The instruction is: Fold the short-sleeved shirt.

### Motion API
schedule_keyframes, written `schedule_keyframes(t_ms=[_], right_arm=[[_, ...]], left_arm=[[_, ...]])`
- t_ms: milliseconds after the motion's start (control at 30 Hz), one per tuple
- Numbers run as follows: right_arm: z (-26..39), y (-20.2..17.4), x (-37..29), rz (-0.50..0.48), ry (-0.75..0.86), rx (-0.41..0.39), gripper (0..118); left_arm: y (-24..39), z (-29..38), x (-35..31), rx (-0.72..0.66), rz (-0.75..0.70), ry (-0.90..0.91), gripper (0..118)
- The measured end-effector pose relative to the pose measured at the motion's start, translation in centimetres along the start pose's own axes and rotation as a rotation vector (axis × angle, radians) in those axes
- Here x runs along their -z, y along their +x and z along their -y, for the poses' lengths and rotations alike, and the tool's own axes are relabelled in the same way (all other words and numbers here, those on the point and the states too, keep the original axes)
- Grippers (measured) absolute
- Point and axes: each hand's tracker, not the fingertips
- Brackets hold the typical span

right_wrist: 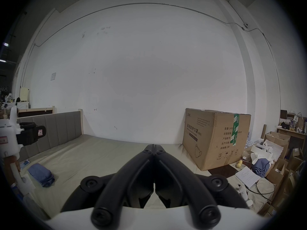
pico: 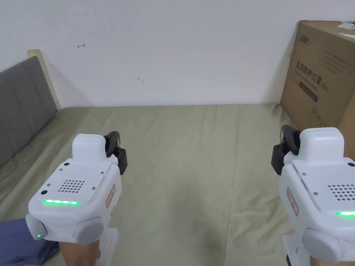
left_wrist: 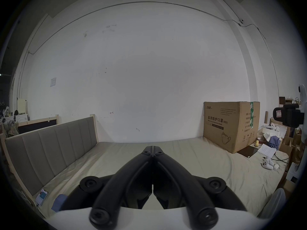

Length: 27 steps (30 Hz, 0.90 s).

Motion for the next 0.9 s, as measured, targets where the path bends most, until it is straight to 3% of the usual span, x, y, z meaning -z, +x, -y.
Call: schedule_keyframes(t_ms=[400, 433, 467, 533, 567, 600, 633, 700, 900], right_arm=[[0.11, -0.02, 0.05, 0.002, -0.004, 0.000, 0], [0.11, 0.02, 0.06, 0.001, -0.007, 0.001, 0], [0.12, 0.04, 0.07, 0.005, -0.012, 0.002, 9], [0.19, 0.14, 0.08, 0.010, -0.017, 0.005, 63], [0.26, 0.25, 0.25, 0.007, -0.030, 0.008, 90], [0.32, 0.32, 0.41, 0.004, -0.041, 0.011, 111], [0.45, 0.35, 0.50, 0.010, -0.044, 0.012, 118], [0.69, 0.42, 0.30, 0.031, -0.014, 0.005, 118], [0.54, 0.37, 0.02, 0.018, -0.042, 0.035, 118]], left_arm=[[-0.02, 0.05, -0.03, -0.010, -0.019, 0.003, 0], [0.02, 0.04, -0.08, -0.006, -0.032, 0.007, 6], [-0.02, 0.08, -0.11, -0.004, -0.031, 0.010, 19], [-0.09, -0.01, 0.11, -0.001, -0.031, -0.014, 79], [-0.13, -0.04, 0.26, -0.002, -0.027, -0.029, 96], [-0.15, 0.04, 0.23, -0.002, -0.026, -0.021, 105], [-0.16, 0.18, 0.15, 0.001, -0.026, -0.011, 108], [-0.18, 0.20, 0.11, 0.001, -0.028, -0.009, 116], [0.20, 0.43, -0.32, 0.015, -0.044, 0.018, 117]])
